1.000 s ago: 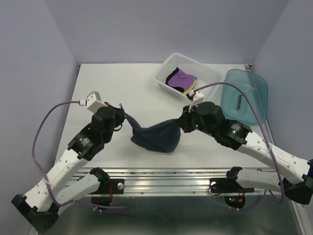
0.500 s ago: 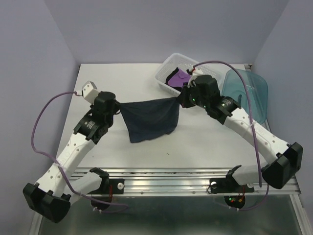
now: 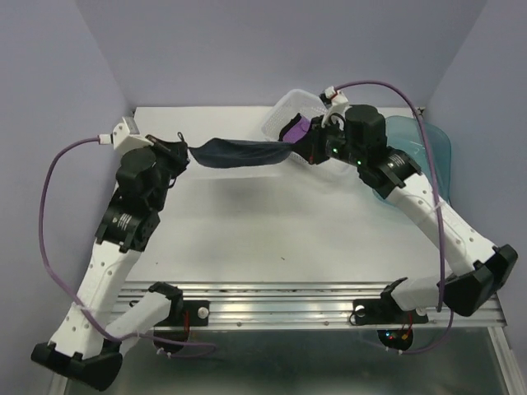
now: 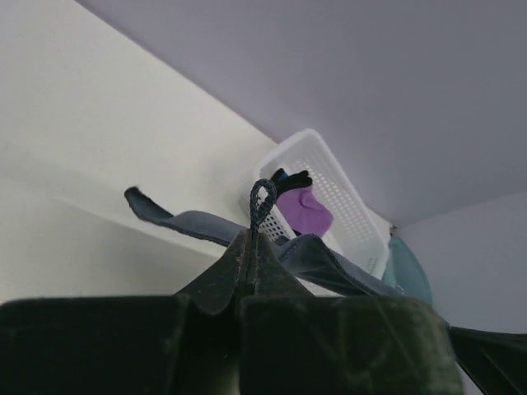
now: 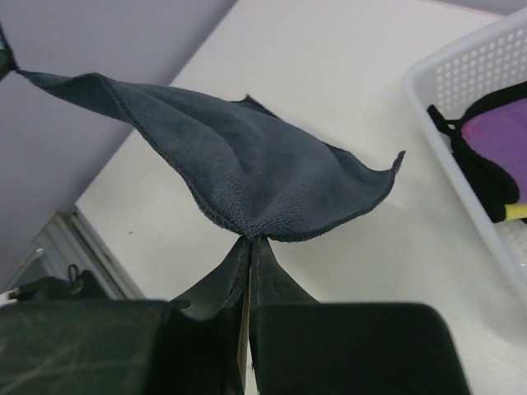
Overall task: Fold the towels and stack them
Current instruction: Flatten out the crumpled towel
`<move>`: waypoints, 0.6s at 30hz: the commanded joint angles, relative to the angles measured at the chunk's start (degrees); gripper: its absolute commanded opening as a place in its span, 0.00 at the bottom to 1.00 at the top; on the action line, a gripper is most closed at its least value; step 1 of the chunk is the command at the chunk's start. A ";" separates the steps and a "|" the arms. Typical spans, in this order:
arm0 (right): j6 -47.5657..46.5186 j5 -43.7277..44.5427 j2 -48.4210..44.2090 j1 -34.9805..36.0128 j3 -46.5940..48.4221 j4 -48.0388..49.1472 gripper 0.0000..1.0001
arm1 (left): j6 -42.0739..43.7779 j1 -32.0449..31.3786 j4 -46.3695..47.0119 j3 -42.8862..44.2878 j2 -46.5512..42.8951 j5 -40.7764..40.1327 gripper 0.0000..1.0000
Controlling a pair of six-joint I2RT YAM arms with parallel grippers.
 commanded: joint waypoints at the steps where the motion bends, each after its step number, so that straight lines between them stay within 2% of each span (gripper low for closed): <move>1: 5.15 -9.95 -11.90 0.30 -8.55 3.86 0.01 | 0.85 0.04 1.42 -3.57 -9.48 9.04 0.00; 5: 9.91 -13.64 -22.82 0.30 -17.61 6.94 0.01 | -0.55 0.04 1.25 -7.78 -16.44 20.45 0.00; 10: 11.58 -15.15 -27.49 0.30 -20.63 6.07 0.02 | -1.44 0.04 1.25 -9.29 -21.37 21.62 0.00; 15: 9.92 -6.64 -22.86 0.30 -23.09 4.84 0.02 | -2.58 0.04 2.38 -12.01 -18.93 18.65 0.00; 18: 8.69 1.88 -16.97 0.30 -23.53 4.75 0.01 | -4.07 0.04 2.04 -14.21 -12.96 9.35 0.00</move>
